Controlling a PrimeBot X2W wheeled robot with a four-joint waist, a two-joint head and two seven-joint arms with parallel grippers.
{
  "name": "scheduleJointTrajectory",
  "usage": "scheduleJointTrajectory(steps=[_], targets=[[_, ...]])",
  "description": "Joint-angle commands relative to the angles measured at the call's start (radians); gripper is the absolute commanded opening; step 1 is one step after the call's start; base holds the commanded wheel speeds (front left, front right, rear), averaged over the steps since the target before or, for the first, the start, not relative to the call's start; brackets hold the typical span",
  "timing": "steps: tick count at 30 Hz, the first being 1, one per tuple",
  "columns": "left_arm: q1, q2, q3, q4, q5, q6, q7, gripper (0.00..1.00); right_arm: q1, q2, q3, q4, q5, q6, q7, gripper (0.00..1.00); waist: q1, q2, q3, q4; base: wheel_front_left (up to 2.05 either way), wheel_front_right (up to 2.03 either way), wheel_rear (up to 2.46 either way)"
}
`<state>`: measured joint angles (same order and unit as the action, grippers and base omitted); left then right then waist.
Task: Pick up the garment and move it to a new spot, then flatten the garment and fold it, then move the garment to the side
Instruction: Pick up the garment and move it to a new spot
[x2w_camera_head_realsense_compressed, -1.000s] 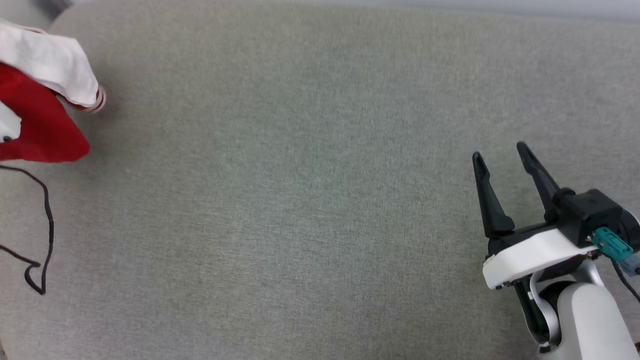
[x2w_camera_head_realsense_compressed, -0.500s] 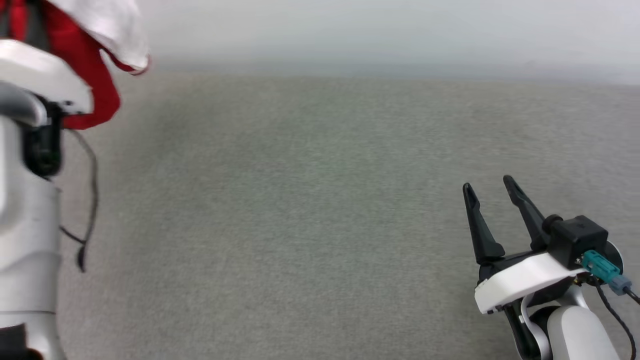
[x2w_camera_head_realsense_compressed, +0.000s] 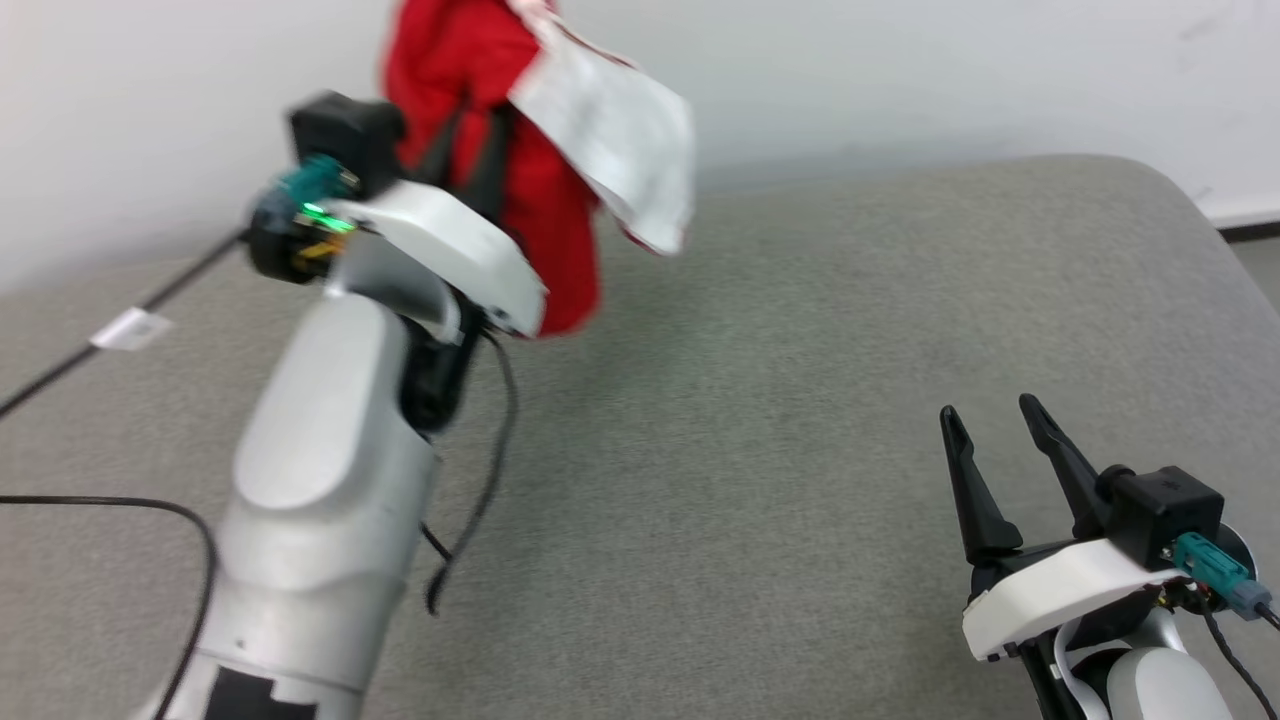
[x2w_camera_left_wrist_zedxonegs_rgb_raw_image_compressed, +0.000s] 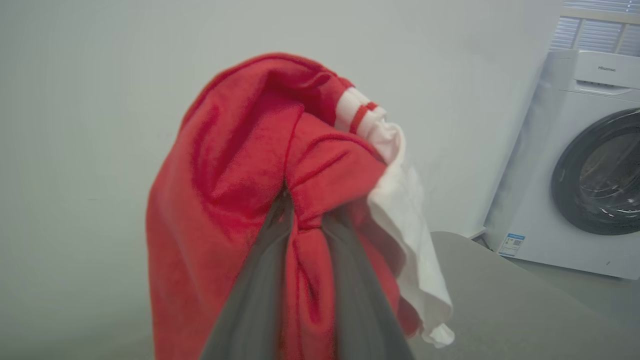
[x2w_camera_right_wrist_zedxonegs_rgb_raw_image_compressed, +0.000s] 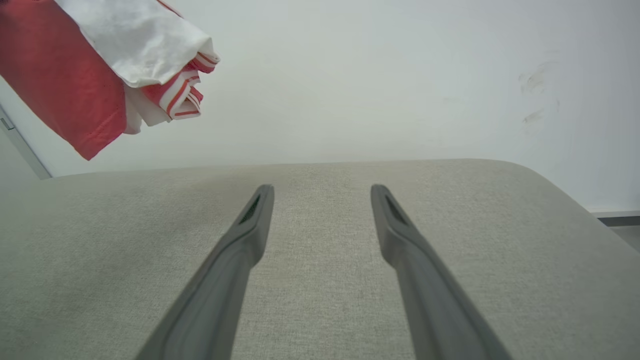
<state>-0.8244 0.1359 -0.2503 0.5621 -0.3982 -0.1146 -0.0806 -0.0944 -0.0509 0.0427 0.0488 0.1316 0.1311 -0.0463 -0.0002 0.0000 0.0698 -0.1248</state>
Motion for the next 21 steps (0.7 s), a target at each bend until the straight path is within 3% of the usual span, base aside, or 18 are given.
scheduleJointTrajectory(steps=[1,7,13,14,15,16,21], targets=[[0.030,-0.015,-0.026,0.003,-0.009,-0.006,-0.004,0.00,0.013,0.001,-0.003,-0.007,0.004,-0.001,-0.001,1.00,0.0002,0.0000,0.013,-0.040,0.00,0.00,0.00],[0.178,-0.049,-0.124,0.027,-0.014,-0.012,-0.020,0.00,0.016,0.001,0.001,-0.016,0.019,-0.001,-0.022,1.00,0.0002,0.0000,0.046,-0.073,0.00,0.00,0.00],[0.351,-0.054,-0.182,0.052,-0.004,0.003,-0.011,0.00,0.013,0.001,-0.004,-0.010,0.022,-0.001,-0.027,1.00,0.0002,0.0000,0.061,-0.063,0.00,0.00,0.00],[0.368,-0.059,-0.190,0.053,-0.005,0.004,-0.008,0.21,0.014,0.001,-0.011,-0.009,0.021,-0.001,-0.027,1.00,0.0002,0.0000,0.062,-0.053,0.00,0.00,0.00],[0.378,-0.061,-0.198,0.052,-0.006,0.006,-0.005,0.84,0.014,0.001,-0.014,-0.008,0.021,-0.001,-0.027,1.00,0.0002,0.0000,0.062,-0.044,0.00,0.00,0.00],[0.382,-0.063,-0.206,0.048,-0.002,0.010,-0.011,1.00,0.014,0.001,-0.017,-0.008,0.020,-0.001,-0.026,1.00,0.0002,0.0000,0.064,-0.035,0.00,0.00,0.00],[0.374,-0.072,-0.235,0.016,0.013,0.018,-0.058,1.00,0.007,0.001,-0.021,-0.007,0.010,-0.001,-0.020,1.00,0.0002,0.0000,0.053,0.002,0.00,0.00,0.00]])
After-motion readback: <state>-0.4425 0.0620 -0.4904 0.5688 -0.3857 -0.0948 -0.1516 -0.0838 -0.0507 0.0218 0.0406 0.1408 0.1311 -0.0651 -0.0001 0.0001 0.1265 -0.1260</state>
